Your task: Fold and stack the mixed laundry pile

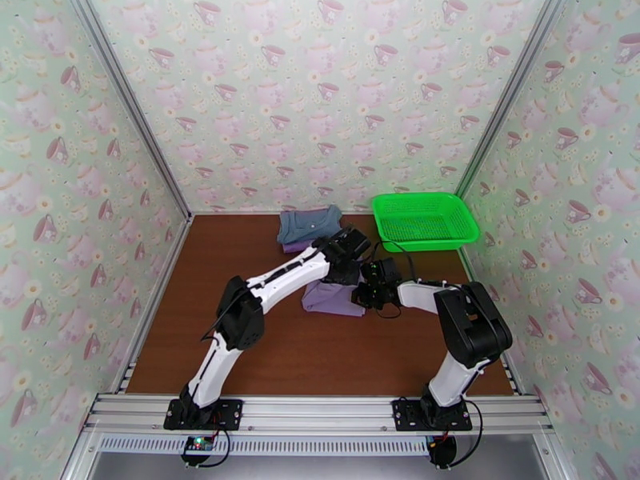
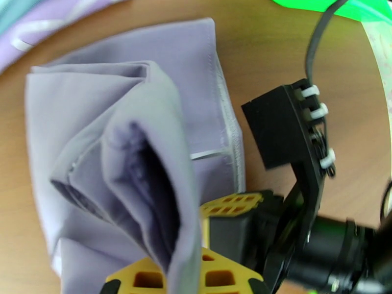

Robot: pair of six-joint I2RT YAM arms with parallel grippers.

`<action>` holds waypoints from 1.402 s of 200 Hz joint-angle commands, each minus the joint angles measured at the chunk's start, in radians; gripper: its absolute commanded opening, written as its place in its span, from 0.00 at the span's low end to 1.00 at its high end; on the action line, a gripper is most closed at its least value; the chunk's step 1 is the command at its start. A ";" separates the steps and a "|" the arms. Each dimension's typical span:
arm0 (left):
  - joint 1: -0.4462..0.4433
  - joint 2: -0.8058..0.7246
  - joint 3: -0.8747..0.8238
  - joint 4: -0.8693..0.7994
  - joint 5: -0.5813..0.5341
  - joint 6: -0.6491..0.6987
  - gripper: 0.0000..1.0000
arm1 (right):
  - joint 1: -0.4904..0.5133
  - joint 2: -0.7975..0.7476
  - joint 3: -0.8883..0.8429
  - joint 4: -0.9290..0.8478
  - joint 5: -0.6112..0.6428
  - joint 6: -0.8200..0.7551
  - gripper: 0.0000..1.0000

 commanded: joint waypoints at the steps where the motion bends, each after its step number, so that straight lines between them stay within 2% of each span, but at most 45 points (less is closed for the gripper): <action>1: -0.005 0.014 0.027 0.094 0.064 -0.059 0.00 | 0.003 0.012 -0.041 -0.053 0.057 -0.001 0.00; 20: -0.005 0.018 0.021 0.118 0.093 -0.065 0.00 | 0.003 0.005 -0.042 -0.060 0.058 -0.002 0.00; 26: -0.005 0.018 0.021 0.119 0.106 -0.065 0.05 | 0.003 0.002 -0.041 -0.062 0.059 -0.002 0.00; 37: -0.003 0.019 0.021 0.122 0.130 -0.063 0.22 | 0.001 -0.002 -0.040 -0.068 0.063 -0.003 0.00; 48: 0.002 0.017 0.025 0.125 0.157 -0.055 0.46 | 0.002 -0.006 -0.037 -0.079 0.065 -0.006 0.00; 63: 0.006 0.008 0.039 0.124 0.187 -0.033 0.65 | 0.003 -0.022 -0.034 -0.094 0.072 -0.011 0.00; 67: 0.007 0.003 0.044 0.124 0.193 -0.023 0.77 | 0.001 -0.026 -0.032 -0.102 0.077 -0.013 0.01; 74: 0.007 -0.005 0.054 0.123 0.202 -0.005 0.91 | 0.002 -0.035 -0.029 -0.114 0.083 -0.016 0.02; 84: 0.007 -0.022 0.070 0.117 0.209 0.025 0.99 | 0.002 -0.048 -0.022 -0.137 0.098 -0.024 0.04; 101: 0.008 -0.058 0.095 0.096 0.204 0.069 1.00 | 0.001 -0.087 -0.009 -0.189 0.127 -0.039 0.05; 119: 0.009 -0.099 0.111 0.067 0.207 0.099 0.95 | 0.002 -0.145 0.009 -0.258 0.171 -0.056 0.06; 147: 0.010 -0.173 0.081 0.086 0.270 0.113 0.82 | 0.001 -0.250 0.026 -0.355 0.248 -0.073 0.06; 183: 0.018 -0.213 0.072 0.131 0.368 0.108 0.80 | 0.001 -0.340 0.023 -0.399 0.241 -0.055 0.08; 193: 0.022 -0.218 0.087 0.111 0.362 0.127 0.77 | 0.001 -0.365 0.018 -0.400 0.225 -0.044 0.11; 209: 0.041 -0.231 0.103 0.052 0.305 0.160 0.61 | 0.001 -0.409 0.016 -0.401 0.180 -0.025 0.16; 220: 0.064 -0.243 0.088 0.022 0.265 0.173 0.39 | 0.002 -0.438 0.026 -0.397 0.150 -0.007 0.16; 234: 0.106 -0.251 0.036 0.017 0.237 0.192 0.25 | 0.002 -0.464 0.042 -0.367 0.117 0.023 0.15; 242: 0.133 -0.248 -0.001 0.022 0.230 0.192 0.10 | 0.003 -0.461 0.056 -0.347 0.099 0.039 0.14; 248: 0.156 -0.241 -0.030 0.034 0.232 0.192 0.04 | 0.003 -0.452 0.066 -0.330 0.085 0.053 0.13; 253: 0.173 -0.233 -0.055 0.047 0.236 0.194 0.00 | 0.006 -0.439 0.074 -0.314 0.072 0.062 0.12; 280: 0.233 -0.157 -0.150 0.168 0.290 0.225 0.00 | 0.046 -0.327 0.092 -0.225 0.063 0.104 0.08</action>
